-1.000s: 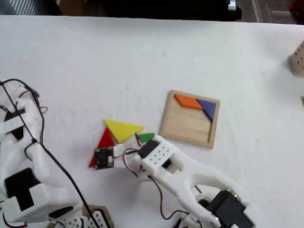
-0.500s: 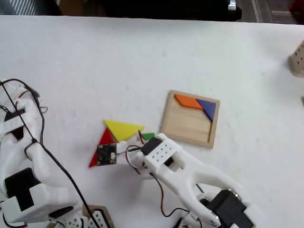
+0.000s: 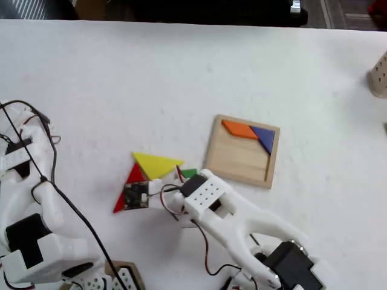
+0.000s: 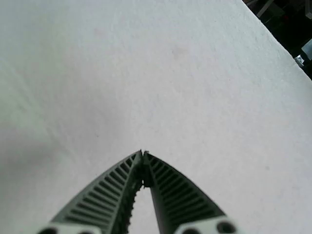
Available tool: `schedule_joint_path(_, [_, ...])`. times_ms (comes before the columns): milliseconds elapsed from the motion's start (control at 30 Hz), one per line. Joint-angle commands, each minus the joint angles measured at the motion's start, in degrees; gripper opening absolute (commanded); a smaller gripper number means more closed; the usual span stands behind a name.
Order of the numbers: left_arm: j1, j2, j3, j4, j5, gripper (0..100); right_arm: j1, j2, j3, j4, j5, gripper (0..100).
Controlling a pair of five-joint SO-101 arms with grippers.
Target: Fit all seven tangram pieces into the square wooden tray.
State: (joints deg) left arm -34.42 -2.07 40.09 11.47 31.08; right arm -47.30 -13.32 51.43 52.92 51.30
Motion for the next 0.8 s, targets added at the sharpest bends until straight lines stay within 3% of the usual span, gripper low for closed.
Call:
schedule_joint_path(0, [1.10, -2.68, -0.18, -1.41, 1.05, 2, 0.22, -1.01, -0.62, -0.13, 0.00, 1.5])
schedule_joint_path(267, [1.10, -2.68, -0.18, -1.49, 1.05, 2, 1.98, -1.19, -5.45, 1.98, -9.41, 1.8])
schedule_joint_path(467, [1.71, -2.68, -0.18, -1.49, 1.05, 2, 11.56, -1.19, -13.54, 7.69, -9.58, 1.8])
schedule_joint_path(600, [1.71, -2.68, -0.18, -1.49, 1.05, 2, 18.07, -0.75, -18.55, 10.15, -9.05, 1.9])
schedule_joint_path(767, [1.71, -2.68, -0.18, -1.49, 1.05, 2, 26.59, -0.48, -20.66, 9.71, 0.18, 2.1])
